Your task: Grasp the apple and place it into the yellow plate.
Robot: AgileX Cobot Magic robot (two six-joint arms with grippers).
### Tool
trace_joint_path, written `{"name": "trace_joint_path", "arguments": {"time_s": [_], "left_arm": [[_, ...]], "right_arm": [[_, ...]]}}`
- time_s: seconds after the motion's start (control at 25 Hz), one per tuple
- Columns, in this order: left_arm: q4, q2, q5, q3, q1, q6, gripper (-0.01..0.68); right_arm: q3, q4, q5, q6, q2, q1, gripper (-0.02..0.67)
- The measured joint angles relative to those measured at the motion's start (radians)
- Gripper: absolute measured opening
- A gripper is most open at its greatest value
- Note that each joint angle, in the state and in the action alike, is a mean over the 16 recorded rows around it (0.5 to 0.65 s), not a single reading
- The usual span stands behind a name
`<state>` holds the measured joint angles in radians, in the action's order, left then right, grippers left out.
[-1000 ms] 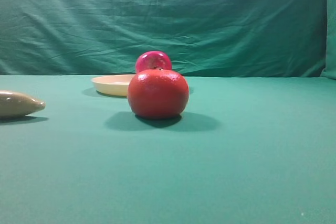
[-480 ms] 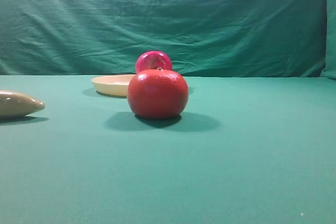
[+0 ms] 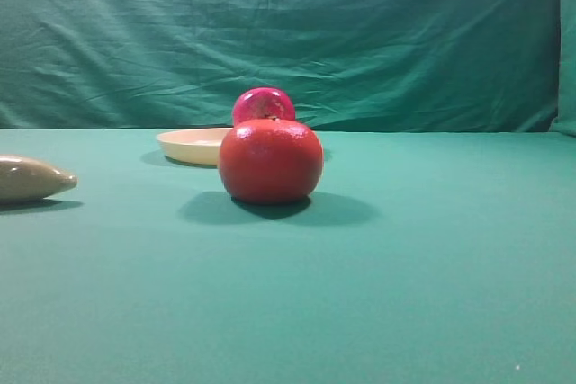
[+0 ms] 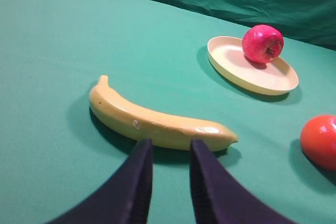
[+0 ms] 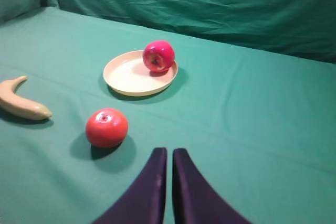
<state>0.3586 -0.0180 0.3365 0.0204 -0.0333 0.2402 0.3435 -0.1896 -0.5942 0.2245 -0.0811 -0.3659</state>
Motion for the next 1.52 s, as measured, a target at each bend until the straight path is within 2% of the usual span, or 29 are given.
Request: {"name": "trace_joint_path", "arguments": {"time_s": [0.36, 0.64, 0.96, 1.52], "left_arm": [[0.0, 0.0, 0.0, 0.0, 0.0, 0.0, 0.157], [0.0, 0.0, 0.0, 0.0, 0.0, 0.0, 0.157], [0.0, 0.0, 0.0, 0.0, 0.0, 0.0, 0.157], [0.0, 0.0, 0.0, 0.0, 0.0, 0.0, 0.157]], "right_arm": [[-0.225, 0.019, 0.122, -0.006, 0.082, 0.198, 0.0], [-0.325, 0.034, 0.189, -0.009, 0.091, 0.291, 0.0], [-0.367, 0.036, 0.215, -0.043, 0.094, 0.325, 0.0], [-0.368, 0.036, 0.207, -0.099, 0.094, 0.328, 0.0]]}}
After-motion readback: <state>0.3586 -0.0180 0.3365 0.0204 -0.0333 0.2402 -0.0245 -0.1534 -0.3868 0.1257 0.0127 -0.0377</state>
